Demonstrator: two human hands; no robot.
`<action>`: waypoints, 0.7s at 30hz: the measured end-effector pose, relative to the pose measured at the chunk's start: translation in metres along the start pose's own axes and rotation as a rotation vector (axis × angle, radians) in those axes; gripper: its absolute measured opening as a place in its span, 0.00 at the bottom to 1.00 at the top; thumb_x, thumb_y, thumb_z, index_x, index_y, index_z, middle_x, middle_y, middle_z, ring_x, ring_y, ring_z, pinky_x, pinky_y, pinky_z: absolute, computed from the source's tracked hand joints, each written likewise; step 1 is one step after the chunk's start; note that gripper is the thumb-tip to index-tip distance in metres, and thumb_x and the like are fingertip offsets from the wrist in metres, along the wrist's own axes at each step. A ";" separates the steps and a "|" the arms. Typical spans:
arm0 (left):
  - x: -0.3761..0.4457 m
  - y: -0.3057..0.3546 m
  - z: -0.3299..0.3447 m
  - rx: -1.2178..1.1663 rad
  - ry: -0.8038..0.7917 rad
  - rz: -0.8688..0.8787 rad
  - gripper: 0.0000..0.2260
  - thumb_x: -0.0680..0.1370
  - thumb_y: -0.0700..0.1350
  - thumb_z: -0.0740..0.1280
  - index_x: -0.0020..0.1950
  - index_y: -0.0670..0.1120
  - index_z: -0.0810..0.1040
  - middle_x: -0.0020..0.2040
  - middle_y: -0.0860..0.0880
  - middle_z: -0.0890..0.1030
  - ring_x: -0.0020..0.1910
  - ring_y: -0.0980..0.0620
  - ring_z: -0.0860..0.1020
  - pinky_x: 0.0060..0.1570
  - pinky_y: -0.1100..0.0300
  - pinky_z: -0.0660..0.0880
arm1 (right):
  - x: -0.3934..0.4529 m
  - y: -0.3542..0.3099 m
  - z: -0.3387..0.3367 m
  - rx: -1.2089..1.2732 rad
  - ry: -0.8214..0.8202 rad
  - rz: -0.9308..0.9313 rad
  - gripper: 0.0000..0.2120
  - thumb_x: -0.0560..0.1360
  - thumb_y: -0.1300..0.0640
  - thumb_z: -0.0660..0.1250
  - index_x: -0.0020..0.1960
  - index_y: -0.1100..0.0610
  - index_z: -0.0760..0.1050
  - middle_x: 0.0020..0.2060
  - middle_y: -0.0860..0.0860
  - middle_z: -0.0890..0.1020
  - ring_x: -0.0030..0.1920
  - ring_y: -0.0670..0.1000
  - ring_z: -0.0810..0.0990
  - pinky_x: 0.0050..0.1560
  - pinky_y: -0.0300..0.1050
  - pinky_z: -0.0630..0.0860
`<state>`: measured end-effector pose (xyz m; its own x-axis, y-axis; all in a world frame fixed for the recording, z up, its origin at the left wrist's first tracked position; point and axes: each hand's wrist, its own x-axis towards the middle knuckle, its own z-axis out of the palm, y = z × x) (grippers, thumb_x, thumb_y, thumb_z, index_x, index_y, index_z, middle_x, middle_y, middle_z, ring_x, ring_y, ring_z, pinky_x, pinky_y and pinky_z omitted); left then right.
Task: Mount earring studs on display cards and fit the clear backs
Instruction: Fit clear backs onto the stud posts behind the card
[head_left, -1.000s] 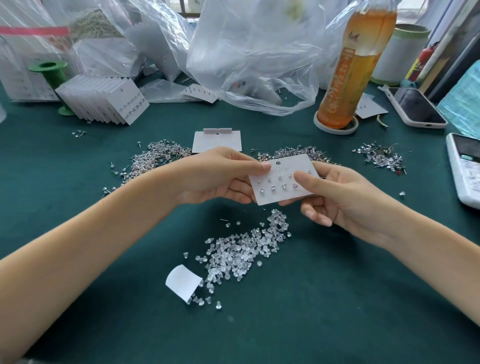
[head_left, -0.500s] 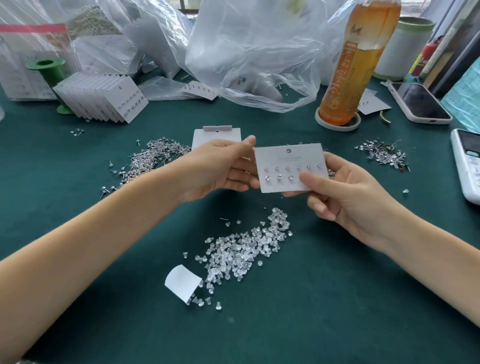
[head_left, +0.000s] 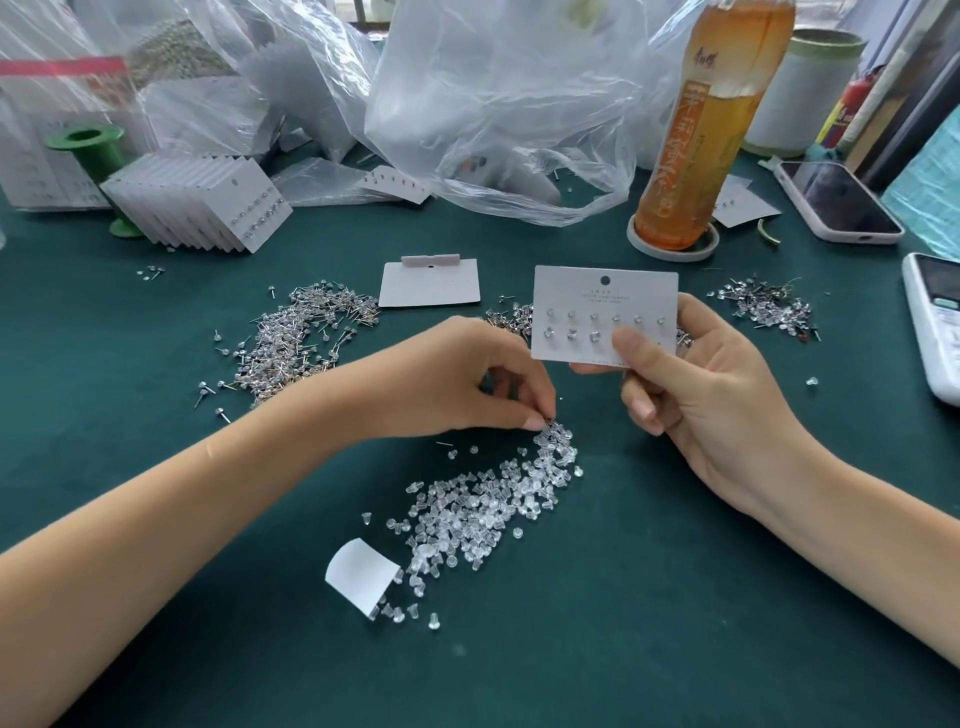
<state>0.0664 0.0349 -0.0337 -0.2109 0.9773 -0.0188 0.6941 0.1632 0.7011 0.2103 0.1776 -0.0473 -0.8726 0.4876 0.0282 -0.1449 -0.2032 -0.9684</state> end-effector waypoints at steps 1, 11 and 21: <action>0.000 0.000 0.001 0.007 0.006 0.009 0.03 0.72 0.42 0.73 0.45 0.47 0.83 0.39 0.53 0.80 0.35 0.59 0.73 0.37 0.72 0.67 | 0.000 0.000 0.000 -0.001 -0.007 -0.001 0.12 0.70 0.58 0.67 0.53 0.56 0.72 0.41 0.57 0.85 0.19 0.45 0.68 0.21 0.34 0.64; 0.003 -0.005 -0.001 -0.203 0.061 -0.043 0.03 0.73 0.35 0.70 0.46 0.39 0.82 0.41 0.47 0.84 0.37 0.57 0.81 0.42 0.69 0.75 | -0.001 0.002 -0.002 -0.042 -0.024 -0.098 0.13 0.70 0.57 0.68 0.54 0.55 0.72 0.42 0.58 0.85 0.19 0.46 0.69 0.21 0.35 0.66; 0.004 -0.008 -0.008 -0.331 0.075 -0.143 0.05 0.71 0.34 0.72 0.45 0.41 0.82 0.43 0.46 0.85 0.40 0.56 0.81 0.47 0.67 0.76 | 0.000 0.003 -0.001 -0.340 -0.024 -0.419 0.10 0.75 0.61 0.69 0.51 0.49 0.72 0.39 0.51 0.84 0.21 0.48 0.72 0.24 0.36 0.69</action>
<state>0.0545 0.0363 -0.0332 -0.3477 0.9333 -0.0899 0.3960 0.2331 0.8882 0.2109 0.1781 -0.0501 -0.7835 0.4477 0.4308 -0.3266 0.2930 -0.8986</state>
